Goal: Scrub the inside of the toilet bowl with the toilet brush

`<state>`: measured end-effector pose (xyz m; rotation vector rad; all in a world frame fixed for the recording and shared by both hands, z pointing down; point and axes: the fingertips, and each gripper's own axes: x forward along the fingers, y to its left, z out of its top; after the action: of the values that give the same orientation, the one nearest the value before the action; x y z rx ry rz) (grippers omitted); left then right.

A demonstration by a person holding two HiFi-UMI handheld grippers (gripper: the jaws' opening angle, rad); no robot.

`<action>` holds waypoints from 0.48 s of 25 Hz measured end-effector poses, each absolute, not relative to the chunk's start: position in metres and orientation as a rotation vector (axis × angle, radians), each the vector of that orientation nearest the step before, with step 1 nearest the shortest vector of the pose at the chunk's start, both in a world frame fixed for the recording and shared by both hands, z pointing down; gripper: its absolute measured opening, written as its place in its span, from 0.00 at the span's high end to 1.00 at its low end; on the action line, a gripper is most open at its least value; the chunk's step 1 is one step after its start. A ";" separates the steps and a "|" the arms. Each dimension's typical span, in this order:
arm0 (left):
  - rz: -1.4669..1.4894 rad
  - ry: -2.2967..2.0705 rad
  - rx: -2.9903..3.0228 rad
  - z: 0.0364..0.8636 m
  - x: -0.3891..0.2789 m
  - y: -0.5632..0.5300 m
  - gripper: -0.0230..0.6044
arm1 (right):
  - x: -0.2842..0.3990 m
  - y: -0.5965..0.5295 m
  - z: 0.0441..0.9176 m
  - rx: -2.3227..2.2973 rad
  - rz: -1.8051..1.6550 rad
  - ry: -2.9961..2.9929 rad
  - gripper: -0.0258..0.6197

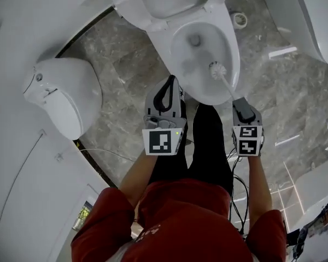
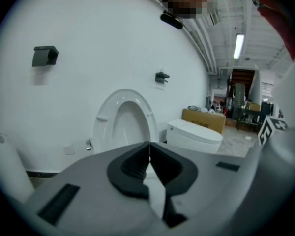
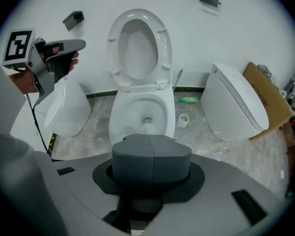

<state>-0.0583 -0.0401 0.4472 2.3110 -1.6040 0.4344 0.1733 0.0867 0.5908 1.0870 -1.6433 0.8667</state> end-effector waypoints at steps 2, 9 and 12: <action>0.381 -1.625 2.305 0.410 -0.063 -0.045 0.97 | 0.164 0.084 0.550 1.128 0.885 -1.685 0.73; 0.262 -1.654 2.401 0.265 -0.071 -0.065 0.97 | 0.167 0.043 0.371 1.505 0.829 -1.882 0.73; 0.168 -1.660 2.474 0.205 -0.073 -0.077 0.97 | 0.177 0.006 0.292 1.729 0.707 -1.988 0.73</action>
<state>-0.0735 -0.0770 0.2045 2.4738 -1.6603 0.1677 0.1772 0.0062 0.2917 1.7294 -1.9878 0.7066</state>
